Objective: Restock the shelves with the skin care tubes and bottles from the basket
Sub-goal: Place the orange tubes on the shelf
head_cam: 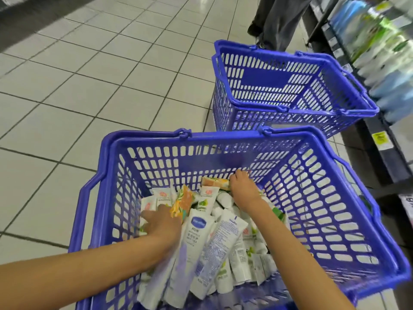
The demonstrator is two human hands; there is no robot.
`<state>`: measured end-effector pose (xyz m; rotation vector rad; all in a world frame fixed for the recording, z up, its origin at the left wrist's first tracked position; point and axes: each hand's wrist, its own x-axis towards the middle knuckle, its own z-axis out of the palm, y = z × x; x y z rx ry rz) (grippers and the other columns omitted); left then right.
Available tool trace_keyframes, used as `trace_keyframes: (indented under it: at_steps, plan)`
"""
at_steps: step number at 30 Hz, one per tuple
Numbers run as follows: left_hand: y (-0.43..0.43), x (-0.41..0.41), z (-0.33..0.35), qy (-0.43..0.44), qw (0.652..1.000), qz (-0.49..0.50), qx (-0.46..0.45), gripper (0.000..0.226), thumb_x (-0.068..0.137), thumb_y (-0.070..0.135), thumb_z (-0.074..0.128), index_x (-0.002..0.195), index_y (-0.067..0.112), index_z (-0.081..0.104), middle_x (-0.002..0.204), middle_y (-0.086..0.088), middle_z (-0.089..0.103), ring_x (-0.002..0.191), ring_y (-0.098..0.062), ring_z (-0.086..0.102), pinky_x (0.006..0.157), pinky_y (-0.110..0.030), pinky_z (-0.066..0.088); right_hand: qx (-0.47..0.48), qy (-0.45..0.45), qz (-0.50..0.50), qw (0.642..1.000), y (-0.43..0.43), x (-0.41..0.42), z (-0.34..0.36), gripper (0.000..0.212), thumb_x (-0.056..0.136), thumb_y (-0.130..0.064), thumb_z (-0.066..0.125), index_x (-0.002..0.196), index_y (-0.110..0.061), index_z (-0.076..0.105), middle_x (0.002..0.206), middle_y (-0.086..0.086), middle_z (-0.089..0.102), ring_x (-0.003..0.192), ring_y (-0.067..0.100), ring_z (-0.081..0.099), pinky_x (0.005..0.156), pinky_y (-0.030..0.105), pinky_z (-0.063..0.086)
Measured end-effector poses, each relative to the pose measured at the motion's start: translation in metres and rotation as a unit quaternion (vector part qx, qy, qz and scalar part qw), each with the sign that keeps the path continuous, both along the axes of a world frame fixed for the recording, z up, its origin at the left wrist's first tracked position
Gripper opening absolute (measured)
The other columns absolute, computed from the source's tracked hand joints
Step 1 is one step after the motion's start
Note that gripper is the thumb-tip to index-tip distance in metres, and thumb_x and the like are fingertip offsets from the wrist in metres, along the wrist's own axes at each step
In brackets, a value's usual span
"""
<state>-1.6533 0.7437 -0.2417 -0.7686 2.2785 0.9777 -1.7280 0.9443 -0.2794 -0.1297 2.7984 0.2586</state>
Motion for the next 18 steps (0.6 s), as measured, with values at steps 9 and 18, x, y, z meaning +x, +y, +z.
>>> trace_keyframes:
  at_steps: [9,18]
  plan:
    - [0.012,-0.009,0.037,0.094,0.924,0.068,0.365,0.021,0.100,0.028,0.033,0.117,0.019,0.042,0.109,-0.010,0.060,0.088,-0.026,0.062,0.073,-0.038,0.051,-0.138,-0.032,-0.123,0.982,0.015,0.017,0.047,0.048,0.088,-0.036,0.058,0.120,-0.006,0.040,0.112,0.012,0.060,0.098,0.032,0.058,0.076,0.037,0.045]
    - [0.108,0.011,0.081,0.055,0.843,-0.112,0.524,0.018,0.097,0.020,0.040,0.112,0.020,0.051,0.090,0.003,0.064,0.068,-0.004,0.066,0.060,-0.023,0.051,-0.556,0.028,-0.328,0.763,0.088,0.122,0.157,0.028,0.093,-0.037,0.048,0.079,-0.013,0.053,0.055,-0.008,0.063,0.042,0.005,0.051,0.045,0.017,0.041]
